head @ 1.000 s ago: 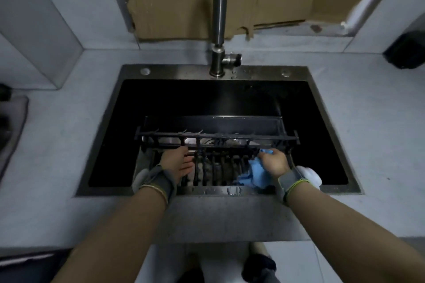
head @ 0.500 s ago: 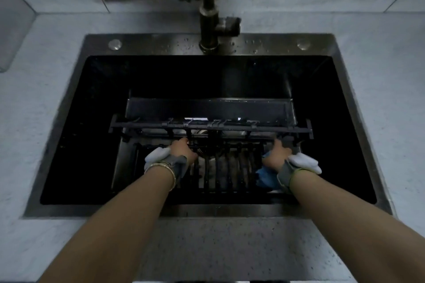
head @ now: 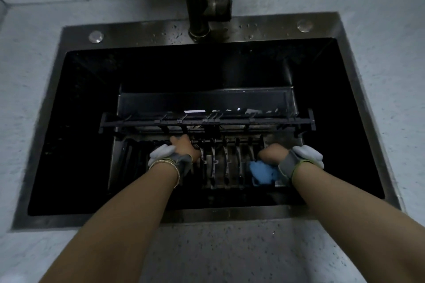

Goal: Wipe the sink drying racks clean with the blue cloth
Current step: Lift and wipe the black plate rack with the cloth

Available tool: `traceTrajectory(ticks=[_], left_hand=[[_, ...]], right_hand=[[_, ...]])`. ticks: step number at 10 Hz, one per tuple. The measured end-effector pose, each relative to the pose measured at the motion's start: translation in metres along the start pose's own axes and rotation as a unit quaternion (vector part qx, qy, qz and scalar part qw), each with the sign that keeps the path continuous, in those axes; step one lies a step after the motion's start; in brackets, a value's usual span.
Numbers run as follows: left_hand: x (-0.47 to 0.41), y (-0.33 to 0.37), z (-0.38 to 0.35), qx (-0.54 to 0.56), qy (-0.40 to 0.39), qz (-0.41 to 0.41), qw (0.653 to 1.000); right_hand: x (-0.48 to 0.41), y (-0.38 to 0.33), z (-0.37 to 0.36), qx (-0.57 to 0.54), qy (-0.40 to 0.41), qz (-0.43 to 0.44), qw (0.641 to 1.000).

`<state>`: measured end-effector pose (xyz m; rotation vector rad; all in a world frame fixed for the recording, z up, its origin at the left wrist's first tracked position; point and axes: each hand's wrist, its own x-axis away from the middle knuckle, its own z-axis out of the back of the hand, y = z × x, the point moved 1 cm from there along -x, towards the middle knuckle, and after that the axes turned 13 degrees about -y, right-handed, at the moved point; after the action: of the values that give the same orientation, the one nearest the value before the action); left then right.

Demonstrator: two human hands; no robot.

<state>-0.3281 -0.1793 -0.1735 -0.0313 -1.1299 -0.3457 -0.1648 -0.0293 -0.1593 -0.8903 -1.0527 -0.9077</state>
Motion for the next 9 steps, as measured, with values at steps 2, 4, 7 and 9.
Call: traceTrajectory(ticks=[2, 4, 7, 9], left_hand=[[0.013, -0.002, 0.015, 0.098, 0.052, -0.002, 0.994], [0.051, -0.001, 0.020, 0.083, 0.096, -0.027, 0.992], [0.106, -0.005, 0.023, 0.053, 0.146, -0.119, 0.981], [0.120, -0.014, 0.019, 0.158, 0.149, -0.167, 0.962]], right_hand=[[0.021, -0.010, 0.010, 0.010, 0.060, 0.022, 0.998], [0.055, -0.010, 0.006, 0.110, 0.049, 0.027, 0.992], [0.120, -0.006, -0.001, 0.062, 0.123, 0.047, 0.989], [0.178, -0.020, 0.008, -0.014, 0.197, 0.128, 0.972]])
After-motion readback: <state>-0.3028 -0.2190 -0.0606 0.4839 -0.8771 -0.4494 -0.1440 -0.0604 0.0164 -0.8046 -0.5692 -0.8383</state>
